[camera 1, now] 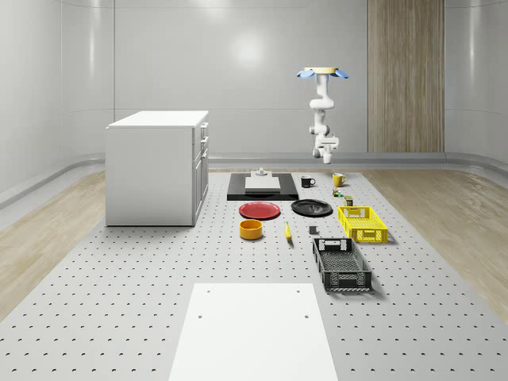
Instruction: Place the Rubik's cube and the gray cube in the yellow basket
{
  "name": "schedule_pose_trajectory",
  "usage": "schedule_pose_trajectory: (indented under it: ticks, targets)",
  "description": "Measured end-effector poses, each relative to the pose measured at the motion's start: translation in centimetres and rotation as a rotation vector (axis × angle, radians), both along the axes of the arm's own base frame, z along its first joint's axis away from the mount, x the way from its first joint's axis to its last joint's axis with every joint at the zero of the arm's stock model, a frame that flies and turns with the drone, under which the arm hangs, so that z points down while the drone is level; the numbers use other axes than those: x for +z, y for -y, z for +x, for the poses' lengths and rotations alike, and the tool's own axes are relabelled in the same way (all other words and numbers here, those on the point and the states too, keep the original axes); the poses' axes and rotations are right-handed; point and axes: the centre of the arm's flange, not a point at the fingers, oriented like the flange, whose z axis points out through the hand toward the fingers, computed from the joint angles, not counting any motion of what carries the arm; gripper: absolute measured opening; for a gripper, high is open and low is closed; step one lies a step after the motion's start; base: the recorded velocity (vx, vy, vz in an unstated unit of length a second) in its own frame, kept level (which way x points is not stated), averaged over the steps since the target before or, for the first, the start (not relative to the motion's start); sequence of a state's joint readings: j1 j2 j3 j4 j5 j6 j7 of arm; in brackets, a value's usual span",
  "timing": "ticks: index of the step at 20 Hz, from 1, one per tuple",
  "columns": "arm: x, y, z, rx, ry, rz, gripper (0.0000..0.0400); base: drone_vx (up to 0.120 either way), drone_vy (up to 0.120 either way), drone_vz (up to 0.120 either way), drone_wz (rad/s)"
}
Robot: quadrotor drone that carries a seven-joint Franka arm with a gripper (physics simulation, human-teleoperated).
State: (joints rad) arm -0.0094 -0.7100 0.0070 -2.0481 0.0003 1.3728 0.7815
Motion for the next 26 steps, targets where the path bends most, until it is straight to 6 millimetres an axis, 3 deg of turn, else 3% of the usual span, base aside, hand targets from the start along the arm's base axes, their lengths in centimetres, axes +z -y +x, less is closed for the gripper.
schedule_pose_trajectory:
  ticks: [6,17,26]
  targets:
    - [0.0,-0.1,0.0,0.000,0.005,-0.008,0.0400,0.120,0.113,0.000,0.000]
    - [0.0,-0.7,-0.1,-0.002,0.013,-0.074,0.0400,0.120,0.000,0.000,0.000]
    - [-0.6,-3.4,-0.2,-0.008,0.019,-0.351,0.0400,0.120,0.000,0.000,0.000]
